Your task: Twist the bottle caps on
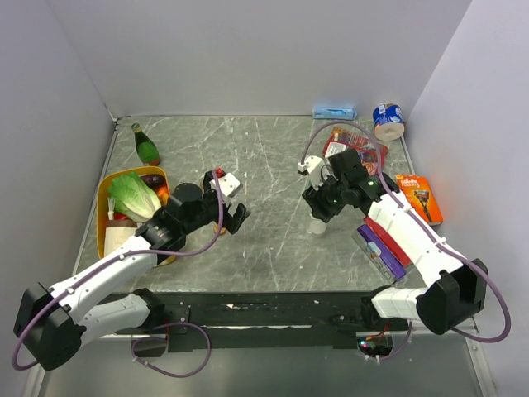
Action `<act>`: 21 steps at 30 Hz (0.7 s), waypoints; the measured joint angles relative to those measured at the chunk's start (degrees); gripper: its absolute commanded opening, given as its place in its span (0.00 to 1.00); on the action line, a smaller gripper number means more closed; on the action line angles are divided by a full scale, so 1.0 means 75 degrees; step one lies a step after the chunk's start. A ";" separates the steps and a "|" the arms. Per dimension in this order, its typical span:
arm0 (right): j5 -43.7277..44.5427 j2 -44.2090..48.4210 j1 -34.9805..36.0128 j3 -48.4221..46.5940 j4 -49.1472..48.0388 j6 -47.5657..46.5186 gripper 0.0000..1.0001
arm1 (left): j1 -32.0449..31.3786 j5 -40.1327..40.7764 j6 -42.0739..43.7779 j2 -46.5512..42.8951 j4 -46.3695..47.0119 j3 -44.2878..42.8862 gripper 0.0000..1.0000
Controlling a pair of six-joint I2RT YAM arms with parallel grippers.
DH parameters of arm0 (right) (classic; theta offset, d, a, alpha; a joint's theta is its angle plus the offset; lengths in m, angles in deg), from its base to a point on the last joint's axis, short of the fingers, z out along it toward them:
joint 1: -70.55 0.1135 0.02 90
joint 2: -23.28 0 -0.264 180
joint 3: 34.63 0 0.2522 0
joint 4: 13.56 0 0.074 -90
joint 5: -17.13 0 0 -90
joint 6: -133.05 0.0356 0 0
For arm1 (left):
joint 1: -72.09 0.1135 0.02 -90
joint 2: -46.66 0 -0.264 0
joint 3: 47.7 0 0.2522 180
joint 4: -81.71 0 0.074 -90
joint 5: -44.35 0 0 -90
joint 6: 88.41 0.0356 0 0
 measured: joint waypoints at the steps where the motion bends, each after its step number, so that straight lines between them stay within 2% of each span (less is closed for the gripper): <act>1: -0.0003 0.0015 -0.0041 0.0099 -0.0125 0.0003 0.00 | 0.0023 -0.0038 0.0023 0.0015 -0.0041 -0.0047 0.96; 6: -0.0070 0.0093 -0.0119 0.0516 -0.0694 0.0000 0.01 | 0.0187 -0.0245 0.0160 0.0026 -0.0242 -0.0239 0.96; 9: -0.0090 0.0070 -0.0146 0.0664 -0.0892 0.0006 0.06 | 0.0286 -0.0446 0.0172 0.0044 -0.0428 -0.0326 0.96; 12: -0.0093 -0.0003 -0.0178 0.0688 -0.1046 0.0038 0.18 | 0.0344 -0.0600 0.0175 0.0087 -0.0542 -0.0414 0.96; 13: -0.0093 -0.0035 -0.0184 0.0688 -0.1096 0.0055 0.26 | 0.0356 -0.0653 0.0175 0.0102 -0.0580 -0.0437 0.96; 16: -0.0087 -0.0149 -0.0198 0.0688 -0.1221 0.0111 0.35 | 0.0391 -0.0761 0.0178 0.0149 -0.0685 -0.0484 0.96; 21: -0.0087 -0.0312 -0.0233 0.0714 -0.1329 0.0227 0.40 | 0.0463 -0.0868 0.0178 0.0210 -0.0717 -0.0487 0.96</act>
